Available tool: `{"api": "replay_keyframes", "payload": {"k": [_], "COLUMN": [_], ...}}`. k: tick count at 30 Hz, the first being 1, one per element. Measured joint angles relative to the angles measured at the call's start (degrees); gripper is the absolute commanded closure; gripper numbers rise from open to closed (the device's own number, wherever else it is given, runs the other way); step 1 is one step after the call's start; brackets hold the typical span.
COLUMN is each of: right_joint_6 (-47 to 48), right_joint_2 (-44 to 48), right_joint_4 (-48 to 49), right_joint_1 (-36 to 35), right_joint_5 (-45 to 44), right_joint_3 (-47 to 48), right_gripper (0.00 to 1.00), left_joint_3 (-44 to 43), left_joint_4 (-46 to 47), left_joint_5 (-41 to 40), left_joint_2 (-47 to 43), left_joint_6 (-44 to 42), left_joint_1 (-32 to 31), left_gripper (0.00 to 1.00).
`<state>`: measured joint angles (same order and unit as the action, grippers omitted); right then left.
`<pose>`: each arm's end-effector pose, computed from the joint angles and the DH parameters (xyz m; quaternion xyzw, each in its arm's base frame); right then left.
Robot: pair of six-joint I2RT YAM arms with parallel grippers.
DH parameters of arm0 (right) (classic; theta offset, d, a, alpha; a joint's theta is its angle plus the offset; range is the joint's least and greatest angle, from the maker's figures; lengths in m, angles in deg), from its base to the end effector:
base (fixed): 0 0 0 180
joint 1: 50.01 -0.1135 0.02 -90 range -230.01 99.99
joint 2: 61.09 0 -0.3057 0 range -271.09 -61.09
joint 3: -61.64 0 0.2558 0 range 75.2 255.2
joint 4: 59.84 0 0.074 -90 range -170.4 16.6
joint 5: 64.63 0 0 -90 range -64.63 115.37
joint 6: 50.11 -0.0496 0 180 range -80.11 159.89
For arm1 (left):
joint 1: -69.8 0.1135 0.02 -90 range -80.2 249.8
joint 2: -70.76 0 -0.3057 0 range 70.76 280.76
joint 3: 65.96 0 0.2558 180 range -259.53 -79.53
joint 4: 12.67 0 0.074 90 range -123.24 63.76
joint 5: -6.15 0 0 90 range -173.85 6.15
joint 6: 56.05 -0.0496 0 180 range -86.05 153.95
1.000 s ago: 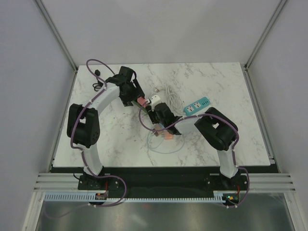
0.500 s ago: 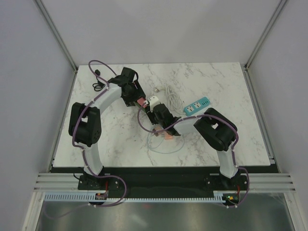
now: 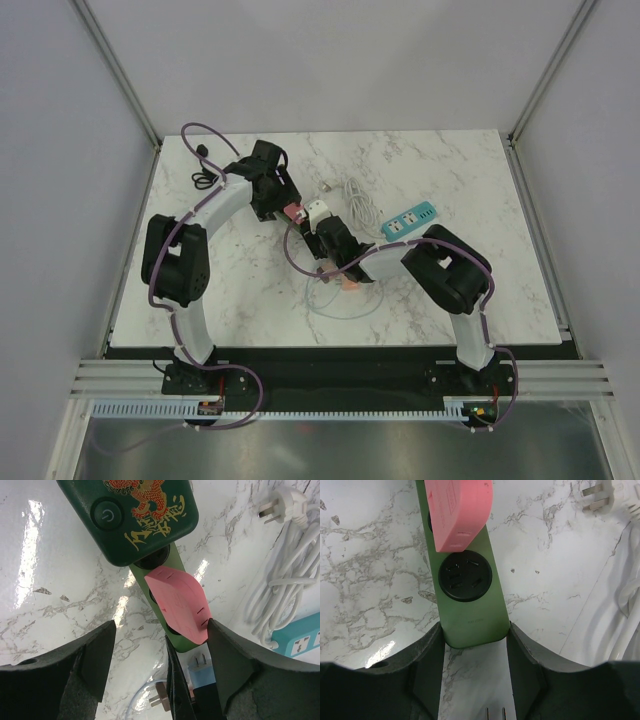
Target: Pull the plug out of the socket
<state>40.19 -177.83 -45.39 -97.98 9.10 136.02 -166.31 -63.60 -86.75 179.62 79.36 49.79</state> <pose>0.3143 0.3279 0.1572 -0.2802 0.8038 0.0954 0.5160 0.4092 -0.1464 0.2586 -0.2185 0.9393 -0.1218 0.2349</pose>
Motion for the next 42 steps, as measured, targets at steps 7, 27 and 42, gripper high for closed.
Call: {"api": "replay_keyframes", "payload": {"k": [7,27,42], "right_joint_6": [0.2,1.5,1.4], "right_joint_2": [-0.1,-0.5,-1.1], "right_joint_4": [0.0,-0.4,-2.0], "right_joint_1": [-0.1,-2.4,-2.6], "right_joint_5": [-0.1,0.0,-0.6], "right_joint_3": [0.1,1.0,2.5], "right_gripper": [1.00,1.00,1.00], "left_joint_3": [0.0,0.0,0.0], "left_joint_4": [0.2,0.2,-0.6], "left_joint_5": [0.0,-1.7,-1.7], "left_joint_2": [0.2,2.2,2.4], "left_joint_6": [0.1,0.2,0.6], "left_joint_1": [0.0,-0.5,-0.7], "left_gripper": [0.17,0.20,0.81]}}
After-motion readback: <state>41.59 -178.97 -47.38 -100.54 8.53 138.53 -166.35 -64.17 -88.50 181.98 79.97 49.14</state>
